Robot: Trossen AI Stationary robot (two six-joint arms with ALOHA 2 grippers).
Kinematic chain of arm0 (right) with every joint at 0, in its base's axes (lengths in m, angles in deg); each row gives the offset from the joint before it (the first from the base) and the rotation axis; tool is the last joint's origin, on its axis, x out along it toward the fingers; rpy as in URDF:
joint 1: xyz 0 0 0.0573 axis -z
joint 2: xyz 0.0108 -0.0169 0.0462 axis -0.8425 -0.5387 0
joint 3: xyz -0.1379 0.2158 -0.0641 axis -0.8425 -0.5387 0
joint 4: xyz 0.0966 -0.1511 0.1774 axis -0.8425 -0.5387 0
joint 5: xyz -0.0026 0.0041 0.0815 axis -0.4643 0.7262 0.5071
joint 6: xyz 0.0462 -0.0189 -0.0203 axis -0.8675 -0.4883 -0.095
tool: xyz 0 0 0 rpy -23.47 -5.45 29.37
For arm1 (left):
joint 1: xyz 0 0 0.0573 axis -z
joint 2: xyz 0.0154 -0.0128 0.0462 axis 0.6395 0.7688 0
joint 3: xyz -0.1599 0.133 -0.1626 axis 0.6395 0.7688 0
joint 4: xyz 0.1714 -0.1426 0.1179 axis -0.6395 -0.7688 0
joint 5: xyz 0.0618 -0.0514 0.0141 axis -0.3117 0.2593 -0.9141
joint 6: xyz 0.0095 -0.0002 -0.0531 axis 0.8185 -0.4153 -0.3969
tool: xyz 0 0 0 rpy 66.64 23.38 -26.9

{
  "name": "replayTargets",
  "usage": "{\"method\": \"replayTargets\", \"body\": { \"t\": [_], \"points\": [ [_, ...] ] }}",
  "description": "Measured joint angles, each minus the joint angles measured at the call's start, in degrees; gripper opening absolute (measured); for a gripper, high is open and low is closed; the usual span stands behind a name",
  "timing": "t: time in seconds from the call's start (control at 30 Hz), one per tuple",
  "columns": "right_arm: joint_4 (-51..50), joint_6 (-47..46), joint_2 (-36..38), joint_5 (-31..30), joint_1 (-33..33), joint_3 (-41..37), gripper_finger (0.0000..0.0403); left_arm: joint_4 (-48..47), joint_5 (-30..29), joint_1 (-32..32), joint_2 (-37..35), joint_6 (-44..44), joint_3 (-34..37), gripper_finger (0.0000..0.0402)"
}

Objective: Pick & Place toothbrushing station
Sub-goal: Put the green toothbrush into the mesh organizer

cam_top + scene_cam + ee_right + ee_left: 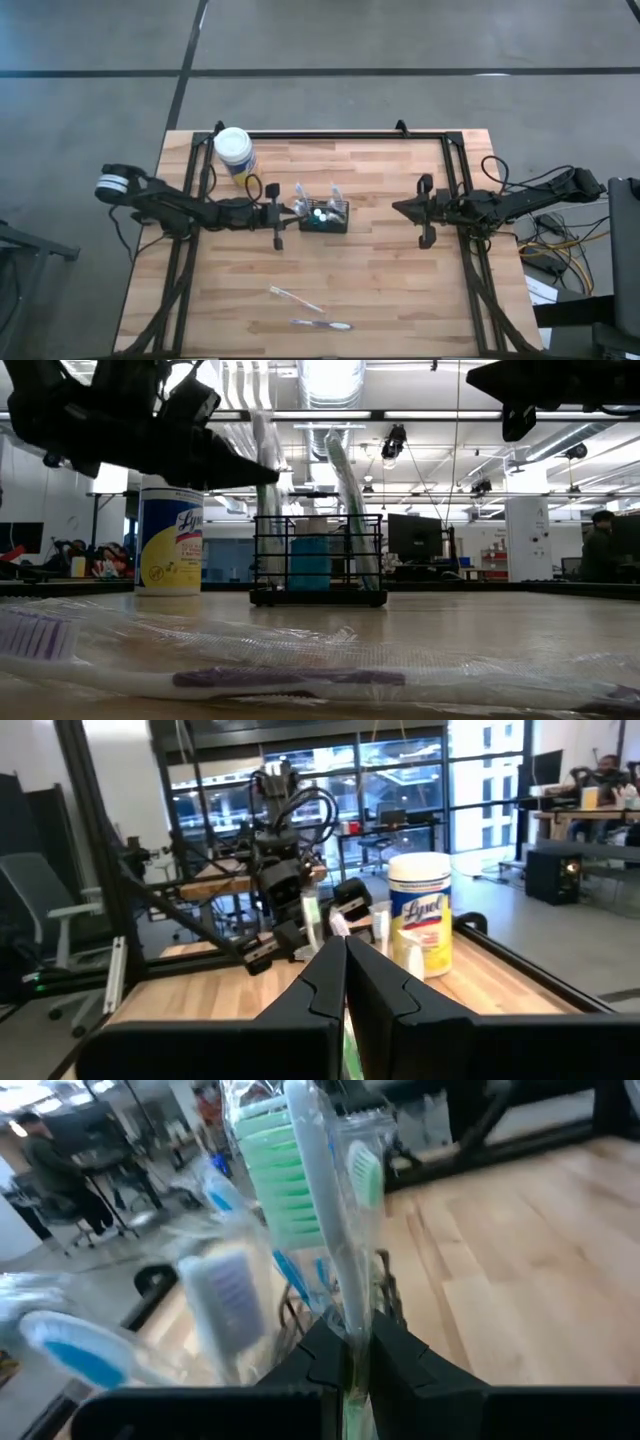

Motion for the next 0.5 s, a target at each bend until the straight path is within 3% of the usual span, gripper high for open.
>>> {"method": "replayTargets", "body": {
  "t": [0.1, 0.5],
  "points": [
    [-0.09, 0.45, 0.0, -0.12, -0.02, 0.0, 0.0008, 5.25, 0.26, -0.53, 1.89, -0.76, 0.96, 0.0024],
    [0.06, -0.01, -1.01, -1.05, -0.02, -1.29, 0.0008, 11.69, 0.86, -0.52, 11.25, -1.5, 0.88, 0.0024]
  ]
}}
